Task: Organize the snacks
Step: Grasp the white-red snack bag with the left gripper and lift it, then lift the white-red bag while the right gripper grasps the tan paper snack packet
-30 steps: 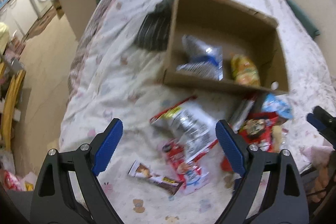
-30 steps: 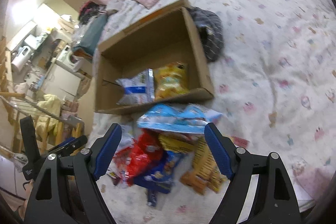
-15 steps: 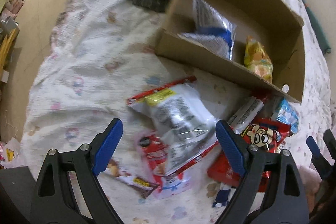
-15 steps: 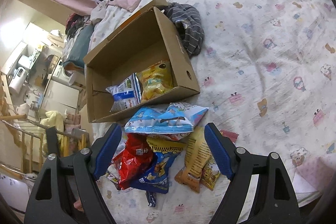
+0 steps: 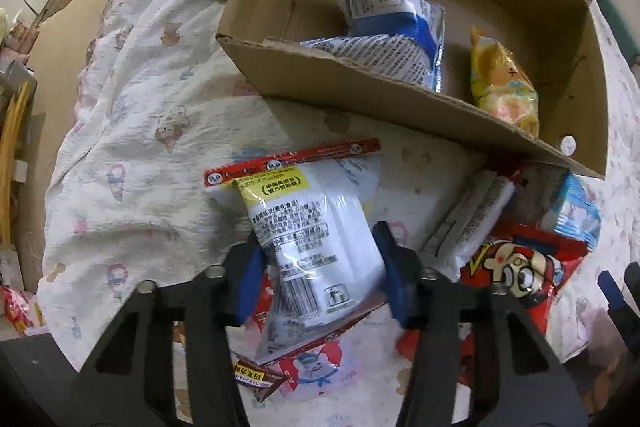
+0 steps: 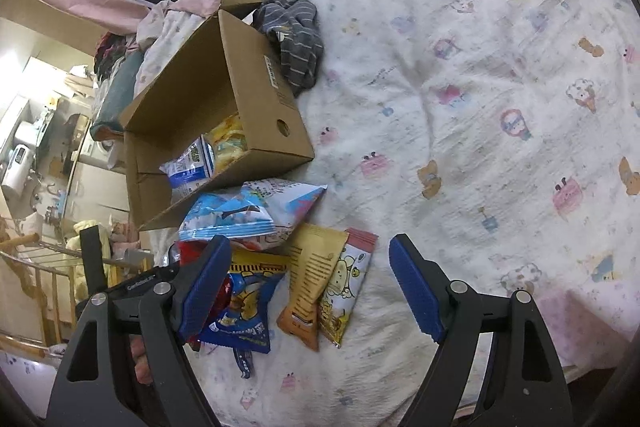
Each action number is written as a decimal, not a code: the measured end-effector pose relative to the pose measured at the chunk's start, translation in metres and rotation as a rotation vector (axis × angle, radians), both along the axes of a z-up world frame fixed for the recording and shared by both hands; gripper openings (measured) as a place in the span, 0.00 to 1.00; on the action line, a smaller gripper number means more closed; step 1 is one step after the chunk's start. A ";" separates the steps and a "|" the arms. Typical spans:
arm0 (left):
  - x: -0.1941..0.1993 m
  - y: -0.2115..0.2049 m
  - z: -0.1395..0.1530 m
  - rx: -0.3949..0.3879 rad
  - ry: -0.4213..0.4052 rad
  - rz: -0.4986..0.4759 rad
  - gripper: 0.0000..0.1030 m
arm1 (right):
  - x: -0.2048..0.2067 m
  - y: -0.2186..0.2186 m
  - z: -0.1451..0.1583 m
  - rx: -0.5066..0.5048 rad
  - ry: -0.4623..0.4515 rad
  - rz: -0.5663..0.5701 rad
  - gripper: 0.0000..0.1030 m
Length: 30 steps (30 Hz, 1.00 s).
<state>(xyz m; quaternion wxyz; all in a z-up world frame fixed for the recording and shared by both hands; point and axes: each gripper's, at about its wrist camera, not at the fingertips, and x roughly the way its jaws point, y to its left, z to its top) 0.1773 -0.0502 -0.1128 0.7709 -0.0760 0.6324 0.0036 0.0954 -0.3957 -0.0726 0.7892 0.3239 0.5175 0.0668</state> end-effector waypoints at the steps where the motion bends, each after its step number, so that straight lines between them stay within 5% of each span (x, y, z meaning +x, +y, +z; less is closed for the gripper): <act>1: -0.001 0.000 0.002 -0.009 -0.002 -0.001 0.33 | 0.000 0.000 -0.001 0.009 0.006 -0.002 0.81; 9: -0.024 0.015 0.045 -0.076 -0.082 -0.039 0.31 | 0.009 0.020 -0.026 0.015 0.124 0.064 0.81; 17: -0.038 0.031 0.061 -0.102 -0.117 -0.057 0.31 | 0.012 0.050 -0.044 0.071 0.189 0.172 0.59; 26: -0.041 0.039 0.063 -0.074 -0.135 -0.059 0.31 | 0.025 0.098 -0.072 -0.065 0.255 0.263 0.49; 30: -0.043 0.049 0.060 -0.096 -0.124 -0.033 0.31 | 0.025 0.101 -0.071 -0.112 0.238 0.261 0.30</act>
